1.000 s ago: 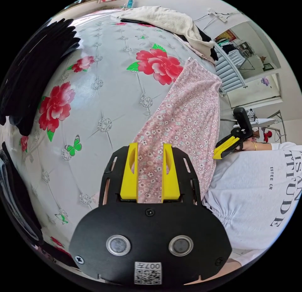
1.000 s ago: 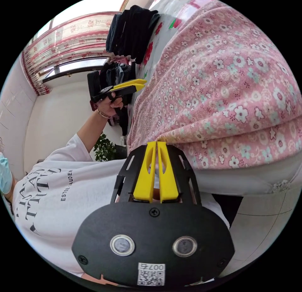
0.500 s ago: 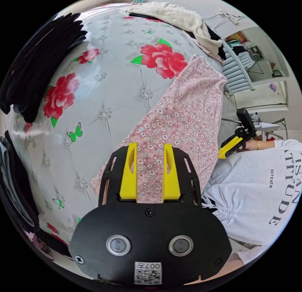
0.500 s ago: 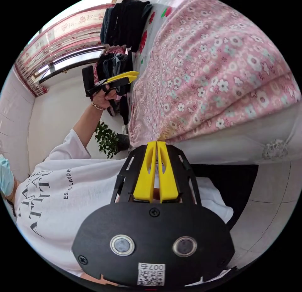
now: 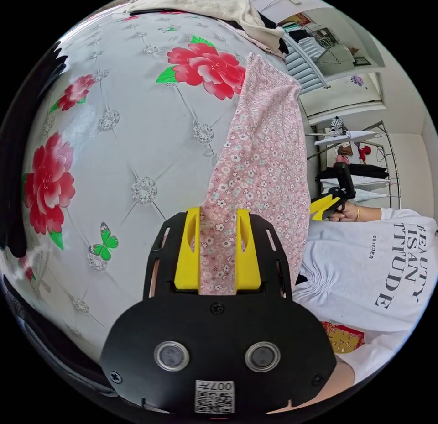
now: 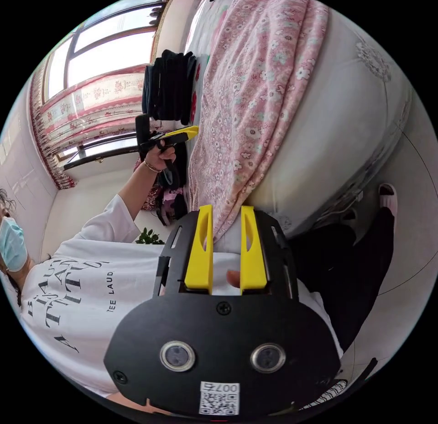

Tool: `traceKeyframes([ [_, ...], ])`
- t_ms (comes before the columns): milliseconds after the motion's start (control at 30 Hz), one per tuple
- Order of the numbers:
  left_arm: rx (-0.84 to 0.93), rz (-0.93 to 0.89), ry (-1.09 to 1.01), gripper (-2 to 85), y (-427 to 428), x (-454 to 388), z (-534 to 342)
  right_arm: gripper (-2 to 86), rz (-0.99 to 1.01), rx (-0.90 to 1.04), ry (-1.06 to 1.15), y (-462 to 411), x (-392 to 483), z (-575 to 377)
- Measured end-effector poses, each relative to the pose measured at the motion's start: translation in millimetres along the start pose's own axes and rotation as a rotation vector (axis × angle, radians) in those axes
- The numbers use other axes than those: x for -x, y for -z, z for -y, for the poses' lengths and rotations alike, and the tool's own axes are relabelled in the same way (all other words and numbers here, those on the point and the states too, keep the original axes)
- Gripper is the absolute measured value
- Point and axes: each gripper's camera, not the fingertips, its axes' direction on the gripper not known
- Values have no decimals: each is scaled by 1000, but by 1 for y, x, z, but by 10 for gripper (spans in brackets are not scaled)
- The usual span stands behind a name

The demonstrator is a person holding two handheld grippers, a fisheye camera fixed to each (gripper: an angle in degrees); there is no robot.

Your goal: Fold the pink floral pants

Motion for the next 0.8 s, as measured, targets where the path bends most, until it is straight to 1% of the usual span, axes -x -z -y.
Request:
traceKeyframes([
  [67, 28, -108, -11, 128, -1, 17, 8, 54, 12, -26, -16, -5, 4, -3],
  [167, 81, -170, -53, 129, -6, 29, 19, 59, 10, -60, -28, -12, 8, -4],
  [333, 169, -120, -147, 118, -4, 35, 34, 62, 81, -79, -63, -25, 8, 6],
  [500, 136, -146, -122, 115, 3, 56, 34, 34, 116, -102, -60, -33, 8, 16],
  [600, 163, -97, -171, 123, 4, 45, 43, 13, 147, -125, -51, -38, 7, 19],
  [700, 193, -55, -221, 146, 7, 29, 50, 2, 215, -107, -63, -37, 2, 20],
  [800, 185, -27, -230, 159, 12, 23, 53, -3, 179, -73, -19, -29, 6, 14],
])
